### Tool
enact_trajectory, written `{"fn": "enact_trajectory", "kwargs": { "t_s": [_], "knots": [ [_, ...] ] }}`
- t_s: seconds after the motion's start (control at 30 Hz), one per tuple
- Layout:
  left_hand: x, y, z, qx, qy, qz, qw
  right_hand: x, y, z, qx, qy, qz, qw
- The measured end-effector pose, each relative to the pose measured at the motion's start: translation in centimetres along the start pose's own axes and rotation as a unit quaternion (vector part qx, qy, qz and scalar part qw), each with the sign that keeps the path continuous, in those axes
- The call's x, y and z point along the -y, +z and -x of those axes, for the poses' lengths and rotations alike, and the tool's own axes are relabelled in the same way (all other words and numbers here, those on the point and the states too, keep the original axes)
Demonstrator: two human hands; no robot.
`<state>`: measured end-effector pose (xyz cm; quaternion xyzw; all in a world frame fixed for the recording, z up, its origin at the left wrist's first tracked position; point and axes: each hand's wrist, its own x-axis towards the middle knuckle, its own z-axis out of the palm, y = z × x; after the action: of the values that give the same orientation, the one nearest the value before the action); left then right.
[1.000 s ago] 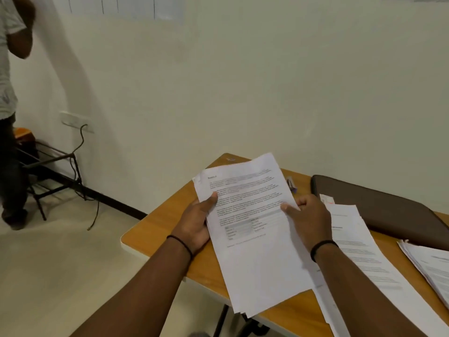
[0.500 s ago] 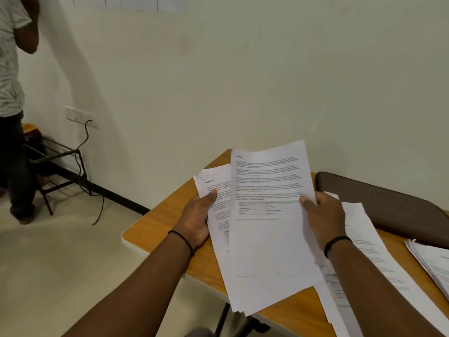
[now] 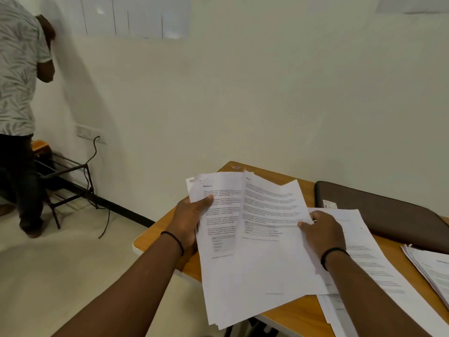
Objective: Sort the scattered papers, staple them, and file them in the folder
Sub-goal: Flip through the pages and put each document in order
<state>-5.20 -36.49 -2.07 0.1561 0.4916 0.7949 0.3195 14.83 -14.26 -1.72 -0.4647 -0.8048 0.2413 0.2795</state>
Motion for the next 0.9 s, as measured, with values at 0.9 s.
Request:
{"fn": "enact_trajectory", "kwargs": {
  "t_s": [0.9],
  "knots": [
    [3.0, 1.2, -1.0, 0.065, -0.044, 0.03, 0.996, 6.3, 7.5, 4.9, -0.021, -0.128, 0.019, 0.991]
  ]
}}
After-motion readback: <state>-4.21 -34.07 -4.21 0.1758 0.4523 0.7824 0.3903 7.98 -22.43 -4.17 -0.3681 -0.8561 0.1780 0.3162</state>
